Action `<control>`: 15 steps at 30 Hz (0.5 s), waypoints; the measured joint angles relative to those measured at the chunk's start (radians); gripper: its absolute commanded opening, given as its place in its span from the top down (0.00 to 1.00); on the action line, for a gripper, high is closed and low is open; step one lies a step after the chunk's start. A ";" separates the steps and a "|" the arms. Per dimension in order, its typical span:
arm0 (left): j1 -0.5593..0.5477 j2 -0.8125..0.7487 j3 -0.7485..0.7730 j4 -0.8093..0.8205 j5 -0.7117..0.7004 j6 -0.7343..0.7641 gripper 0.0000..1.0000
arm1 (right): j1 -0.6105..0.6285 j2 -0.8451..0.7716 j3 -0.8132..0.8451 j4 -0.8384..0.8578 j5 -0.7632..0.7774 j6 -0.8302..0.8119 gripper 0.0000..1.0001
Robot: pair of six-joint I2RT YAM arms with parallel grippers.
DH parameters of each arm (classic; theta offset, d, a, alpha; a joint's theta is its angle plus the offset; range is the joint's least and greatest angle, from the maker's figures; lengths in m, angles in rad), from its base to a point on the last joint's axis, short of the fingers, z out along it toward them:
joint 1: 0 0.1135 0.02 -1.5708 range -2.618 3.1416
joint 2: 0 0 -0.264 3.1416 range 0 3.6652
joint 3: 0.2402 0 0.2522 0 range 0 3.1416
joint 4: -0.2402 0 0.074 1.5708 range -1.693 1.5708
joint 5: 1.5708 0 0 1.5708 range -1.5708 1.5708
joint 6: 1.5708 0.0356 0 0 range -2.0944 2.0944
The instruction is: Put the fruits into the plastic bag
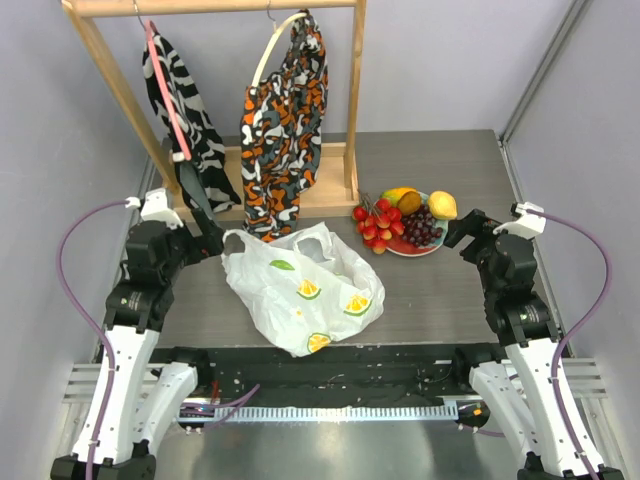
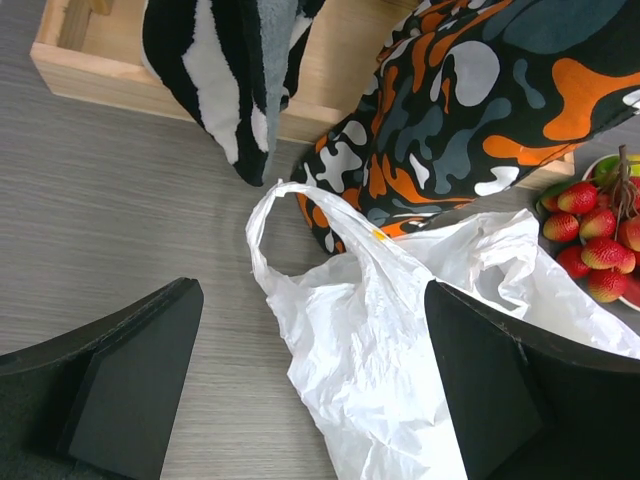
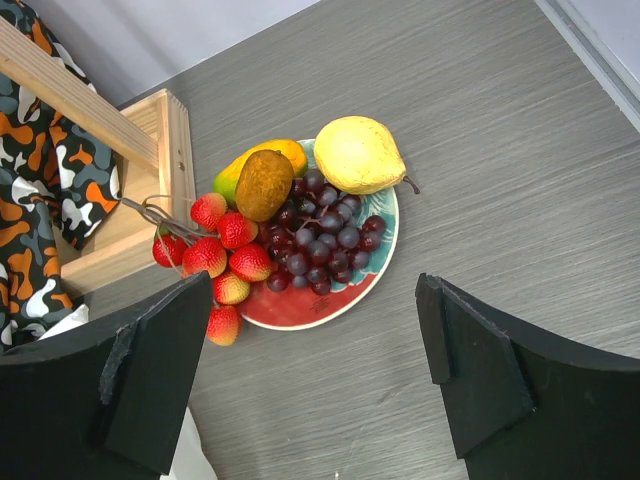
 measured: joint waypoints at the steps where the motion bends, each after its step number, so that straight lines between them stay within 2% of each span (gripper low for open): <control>1: 0.000 0.001 0.000 0.000 -0.004 -0.003 0.00 | 0.000 0.000 0.000 0.000 0.000 0.000 0.08; 15: 0.000 -0.037 -0.022 0.024 0.005 -0.081 0.00 | 0.000 0.000 0.002 -0.002 -0.045 0.000 0.11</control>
